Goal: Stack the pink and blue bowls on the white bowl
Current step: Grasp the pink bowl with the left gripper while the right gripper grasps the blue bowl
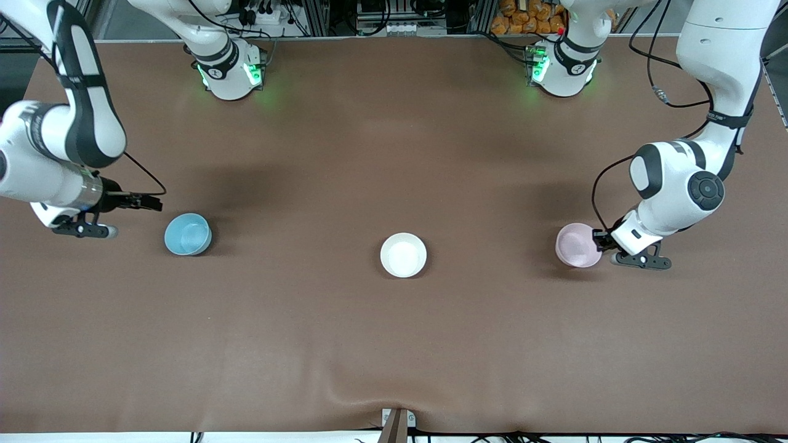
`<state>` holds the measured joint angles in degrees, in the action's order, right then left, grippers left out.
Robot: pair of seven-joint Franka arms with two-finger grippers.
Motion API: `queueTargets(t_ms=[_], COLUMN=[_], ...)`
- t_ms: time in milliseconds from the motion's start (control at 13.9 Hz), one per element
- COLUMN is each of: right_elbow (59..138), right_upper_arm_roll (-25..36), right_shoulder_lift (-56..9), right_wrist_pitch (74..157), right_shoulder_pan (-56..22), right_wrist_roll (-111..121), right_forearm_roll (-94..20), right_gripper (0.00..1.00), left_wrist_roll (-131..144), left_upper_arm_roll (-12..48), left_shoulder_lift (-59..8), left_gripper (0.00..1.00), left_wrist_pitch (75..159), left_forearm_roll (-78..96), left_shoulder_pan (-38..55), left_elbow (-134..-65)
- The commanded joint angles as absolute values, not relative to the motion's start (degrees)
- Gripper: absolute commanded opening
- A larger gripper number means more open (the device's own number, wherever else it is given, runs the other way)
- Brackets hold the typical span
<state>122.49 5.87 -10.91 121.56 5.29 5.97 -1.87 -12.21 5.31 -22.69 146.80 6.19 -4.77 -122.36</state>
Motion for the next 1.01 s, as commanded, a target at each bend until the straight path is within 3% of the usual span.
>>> queueTargets(t_ms=[0, 288, 793, 938], right_elbow=[122.4, 122.4, 121.8, 121.8], right_upper_arm_roll=[5.2, 5.2, 5.2, 5.2], right_shoulder_lift=[-14.5, -18.6, -23.2, -24.1], right_wrist_pitch=[125.8, 128.7, 133.9, 134.7], right_shoulder_pan=[6.4, 6.4, 7.1, 7.1], right_wrist_roll=[6.2, 6.1, 6.1, 6.1], right_forearm_roll=[-3.3, -5.5, -5.6, -5.6], right_gripper=[1.0, 1.0, 1.0, 0.85], left_wrist_roll=[-11.6, -2.4, 19.7, 24.1], left_upper_arm_roll=[7.6, 10.4, 10.2, 9.9], left_shoulder_lift=[-20.3, -20.3, -26.3, -29.1], left_gripper=[0.0, 0.0, 0.0, 0.0], left_wrist_pitch=[142.4, 126.9, 125.6, 125.6], left_forearm_roll=[10.1, 13.2, 12.1, 10.0], left_shoulder_pan=[-5.0, -3.3, 12.7, 16.4], left_elbow=[-120.9, -108.8, -99.1, -95.9])
